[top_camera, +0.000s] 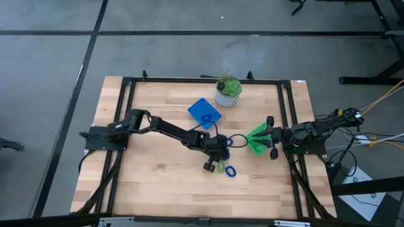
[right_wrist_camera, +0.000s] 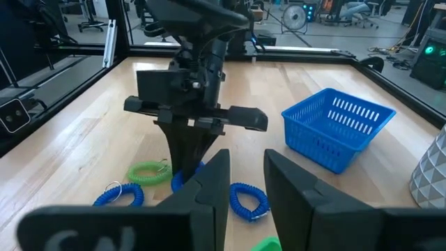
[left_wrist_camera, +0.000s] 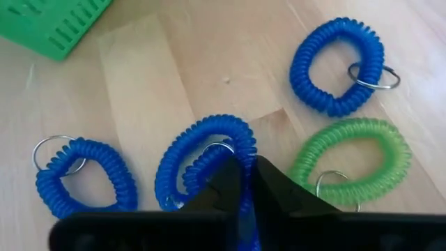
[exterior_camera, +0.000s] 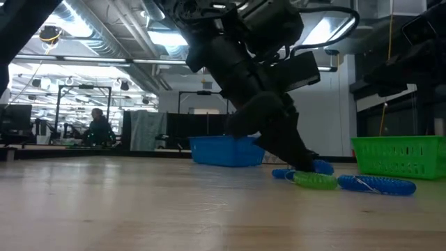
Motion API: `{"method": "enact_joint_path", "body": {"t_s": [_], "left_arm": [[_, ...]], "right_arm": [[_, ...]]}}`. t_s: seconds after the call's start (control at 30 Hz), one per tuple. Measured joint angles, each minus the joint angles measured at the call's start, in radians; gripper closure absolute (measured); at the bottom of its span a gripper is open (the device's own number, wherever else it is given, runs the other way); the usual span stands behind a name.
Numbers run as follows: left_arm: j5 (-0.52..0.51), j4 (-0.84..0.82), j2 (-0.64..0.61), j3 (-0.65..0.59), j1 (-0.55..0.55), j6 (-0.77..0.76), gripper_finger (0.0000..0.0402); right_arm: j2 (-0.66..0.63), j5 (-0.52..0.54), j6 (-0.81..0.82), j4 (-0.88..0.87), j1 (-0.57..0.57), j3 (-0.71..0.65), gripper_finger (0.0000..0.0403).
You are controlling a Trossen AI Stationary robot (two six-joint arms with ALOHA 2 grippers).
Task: Sort items
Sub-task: Put the blue spring keychain into the blue bin
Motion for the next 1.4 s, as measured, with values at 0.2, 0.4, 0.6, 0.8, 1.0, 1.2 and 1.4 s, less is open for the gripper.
{"method": "enact_joint_path", "body": {"t_s": [0.2, 0.4, 0.6, 0.8, 1.0, 1.2, 1.4], "left_arm": [[-0.002, 0.007, -0.031, -0.002, 0.001, -0.047, 0.0377], [-0.004, 0.007, -0.104, -0.002, 0.001, -0.047, 0.0384], [-0.003, 0.001, -0.146, 0.000, 0.002, -0.047, 0.0381], [-0.003, -0.035, -0.137, 0.000, 0.004, -0.047, 0.0381], [-0.003, -0.100, -0.088, 0.000, 0.011, -0.056, 0.0380], [-0.004, -0.094, -0.032, -0.001, 0.032, -0.087, 0.0380], [-0.004, -0.097, -0.038, -0.001, 0.049, -0.120, 0.0354]], "right_arm": [[0.000, 0.000, 0.000, 0.000, 0.000, 0.000, 0.0313], [0.000, -0.001, 0.000, 0.000, 0.000, 0.000, 0.0313], [0.000, -0.001, 0.000, 0.000, 0.000, 0.000, 0.0313], [0.000, -0.001, 0.000, 0.000, 0.000, 0.000, 0.0313], [0.000, 0.000, 0.000, 0.000, 0.000, 0.000, 0.0313], [0.000, -0.001, 0.000, 0.000, 0.000, 0.000, 0.0313], [0.000, 0.000, 0.000, 0.000, 0.000, 0.000, 0.0313]]}}
